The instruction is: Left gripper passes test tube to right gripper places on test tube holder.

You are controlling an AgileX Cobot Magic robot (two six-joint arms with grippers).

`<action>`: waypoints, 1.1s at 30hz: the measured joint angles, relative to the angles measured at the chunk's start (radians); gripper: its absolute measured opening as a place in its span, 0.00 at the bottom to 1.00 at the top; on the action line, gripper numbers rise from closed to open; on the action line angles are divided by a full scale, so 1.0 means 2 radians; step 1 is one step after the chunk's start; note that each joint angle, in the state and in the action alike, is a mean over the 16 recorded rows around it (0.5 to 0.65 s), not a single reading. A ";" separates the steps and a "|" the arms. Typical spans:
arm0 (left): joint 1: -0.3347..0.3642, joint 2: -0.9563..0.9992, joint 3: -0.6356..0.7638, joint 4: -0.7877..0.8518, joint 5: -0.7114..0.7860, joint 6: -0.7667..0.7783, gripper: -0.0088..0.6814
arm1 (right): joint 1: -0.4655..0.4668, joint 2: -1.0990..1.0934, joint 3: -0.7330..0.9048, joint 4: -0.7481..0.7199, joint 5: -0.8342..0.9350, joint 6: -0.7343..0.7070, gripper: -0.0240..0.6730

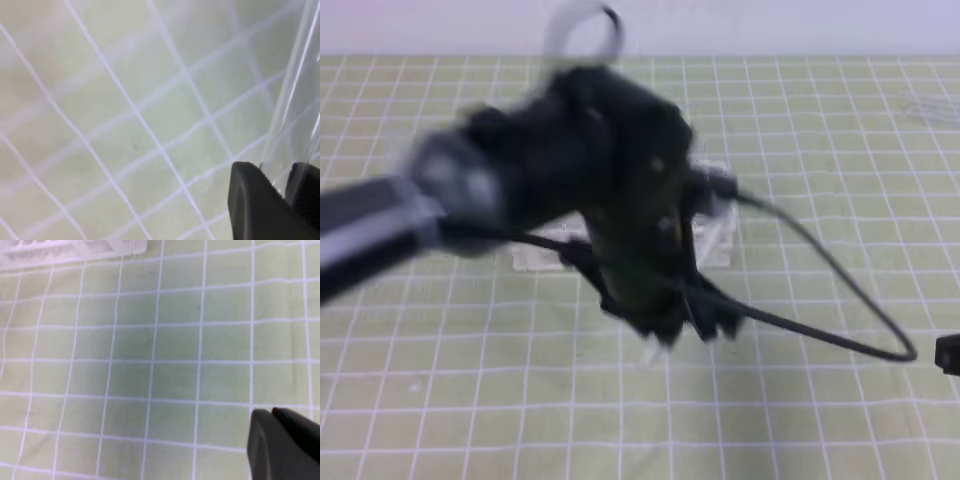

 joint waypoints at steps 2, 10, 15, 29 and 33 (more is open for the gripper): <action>0.000 -0.031 0.006 0.008 -0.013 0.004 0.08 | 0.000 0.001 -0.004 0.003 0.007 -0.003 0.01; 0.000 -0.183 0.102 0.043 -0.105 0.000 0.12 | 0.003 0.017 -0.036 0.041 0.041 -0.036 0.01; 0.000 -0.289 0.216 0.058 -0.199 -0.026 0.13 | 0.021 0.042 -0.067 0.071 0.057 -0.061 0.01; 0.000 -0.509 0.548 0.099 -0.561 -0.086 0.05 | 0.160 0.144 -0.171 0.045 0.024 -0.057 0.01; 0.001 -0.519 0.597 0.106 -0.638 -0.084 0.05 | 0.196 0.149 -0.184 0.022 -0.019 -0.058 0.01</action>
